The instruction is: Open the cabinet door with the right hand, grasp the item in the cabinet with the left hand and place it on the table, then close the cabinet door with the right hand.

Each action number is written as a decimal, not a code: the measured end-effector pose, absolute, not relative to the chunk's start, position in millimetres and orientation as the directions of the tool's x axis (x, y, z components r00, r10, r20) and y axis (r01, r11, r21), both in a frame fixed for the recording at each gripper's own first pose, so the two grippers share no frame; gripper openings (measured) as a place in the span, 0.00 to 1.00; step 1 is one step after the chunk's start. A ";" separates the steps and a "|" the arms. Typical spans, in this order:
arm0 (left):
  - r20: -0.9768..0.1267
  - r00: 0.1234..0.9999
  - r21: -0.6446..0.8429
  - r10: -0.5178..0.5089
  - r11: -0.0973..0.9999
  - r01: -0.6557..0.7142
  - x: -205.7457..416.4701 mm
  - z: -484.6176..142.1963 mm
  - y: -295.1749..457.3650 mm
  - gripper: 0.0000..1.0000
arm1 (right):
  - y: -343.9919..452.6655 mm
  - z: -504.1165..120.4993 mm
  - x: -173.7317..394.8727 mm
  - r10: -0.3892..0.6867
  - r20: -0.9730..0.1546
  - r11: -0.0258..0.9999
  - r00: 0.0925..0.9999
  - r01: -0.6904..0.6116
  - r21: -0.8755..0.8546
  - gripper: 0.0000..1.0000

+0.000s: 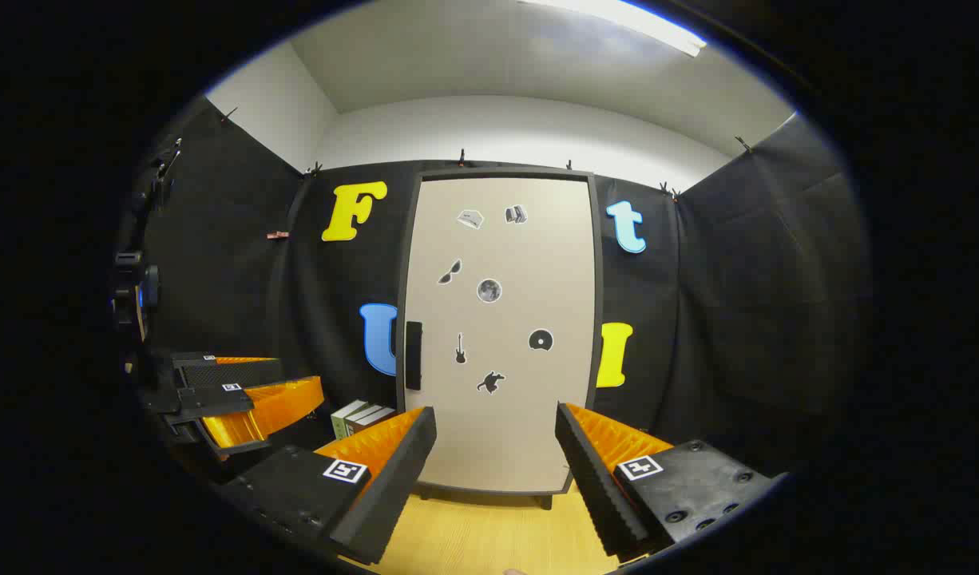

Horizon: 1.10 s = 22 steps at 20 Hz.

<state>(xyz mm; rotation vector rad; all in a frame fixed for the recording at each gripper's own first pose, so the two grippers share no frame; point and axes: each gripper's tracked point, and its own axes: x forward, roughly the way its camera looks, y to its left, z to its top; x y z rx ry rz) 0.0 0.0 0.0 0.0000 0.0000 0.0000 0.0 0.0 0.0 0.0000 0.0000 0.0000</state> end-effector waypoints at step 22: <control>0.031 0.999 0.017 -0.043 0.999 0.042 -10.4 7.0 -2.9 0.95 | 19.3 -1.1 0.3 0.048 -0.025 0.999 0.999 -0.047 0.018 0.98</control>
